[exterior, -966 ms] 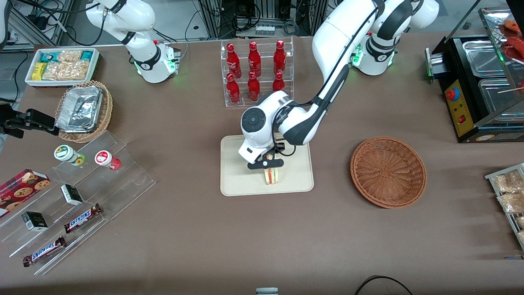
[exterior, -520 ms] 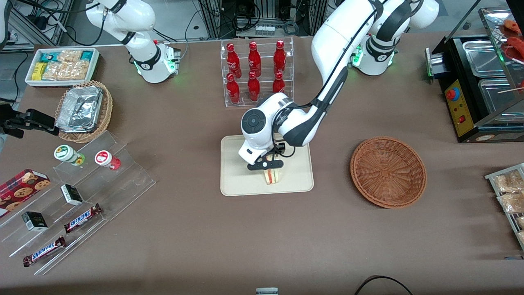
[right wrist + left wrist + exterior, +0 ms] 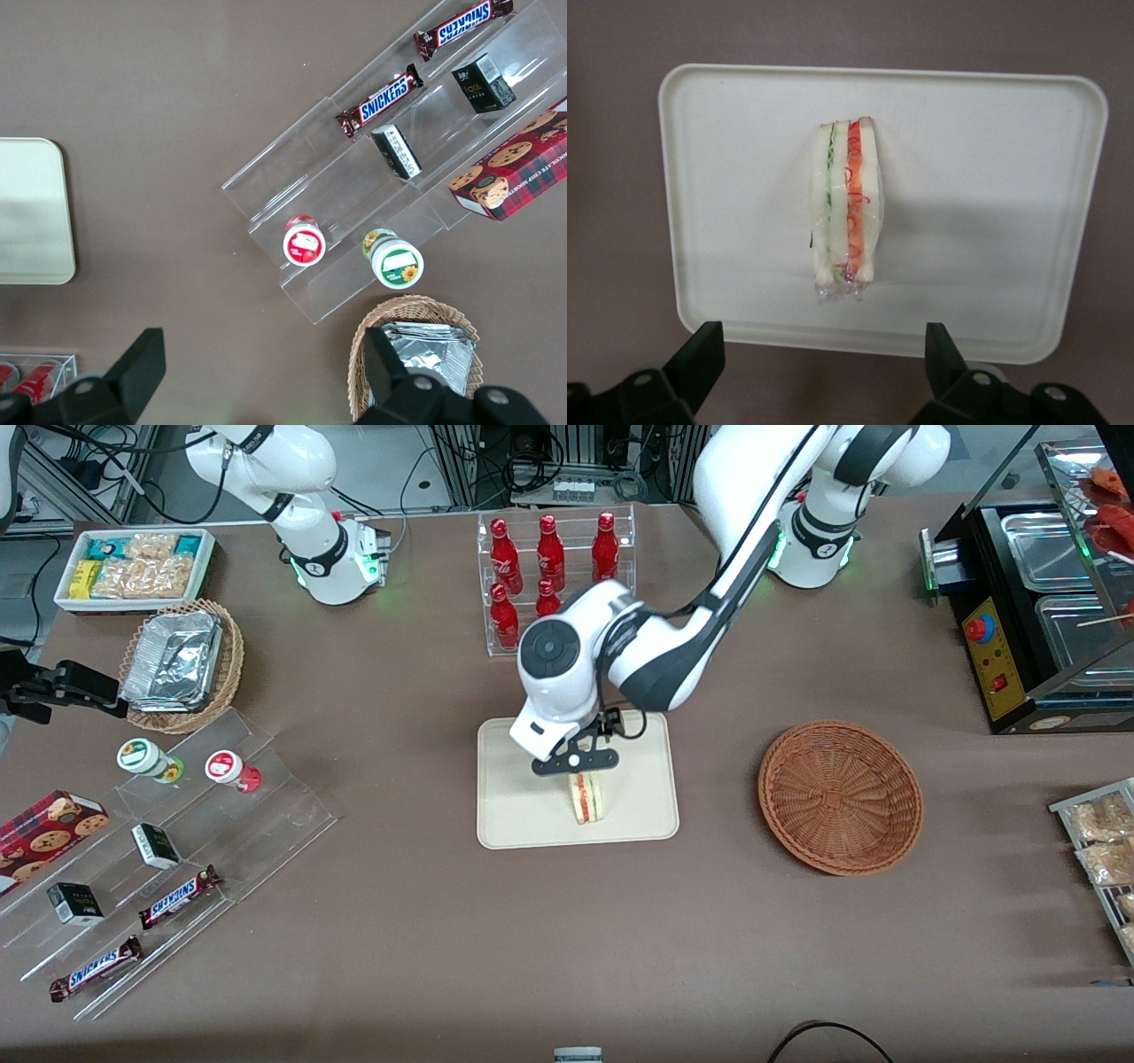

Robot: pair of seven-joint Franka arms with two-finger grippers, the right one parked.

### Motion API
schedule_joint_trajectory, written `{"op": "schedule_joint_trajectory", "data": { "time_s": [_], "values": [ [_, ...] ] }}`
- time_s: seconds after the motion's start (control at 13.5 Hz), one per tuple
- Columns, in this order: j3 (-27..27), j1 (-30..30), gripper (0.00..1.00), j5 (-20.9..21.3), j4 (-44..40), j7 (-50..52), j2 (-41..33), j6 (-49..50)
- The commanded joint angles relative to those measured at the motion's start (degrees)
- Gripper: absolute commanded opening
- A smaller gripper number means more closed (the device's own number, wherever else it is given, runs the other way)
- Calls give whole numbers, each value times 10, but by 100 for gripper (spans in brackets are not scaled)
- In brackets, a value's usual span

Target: Place sandwich from basket to tray

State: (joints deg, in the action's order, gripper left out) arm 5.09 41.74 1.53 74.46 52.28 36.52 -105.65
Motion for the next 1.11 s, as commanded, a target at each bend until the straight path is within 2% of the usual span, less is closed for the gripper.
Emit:
{"op": "schedule_joint_trajectory", "data": {
  "time_s": [0.0,0.3,0.52,0.67,1.04],
  "values": [
    [-3,-7,100,-13,10,-8,-43,24],
    [-4,-43,100,-13,15,-110,-80,64],
    [-4,-107,100,-13,16,-173,-101,110],
    [-4,-142,100,-14,26,-256,-126,128],
    [-4,-228,100,-13,127,-350,-213,117]
  ]
}}
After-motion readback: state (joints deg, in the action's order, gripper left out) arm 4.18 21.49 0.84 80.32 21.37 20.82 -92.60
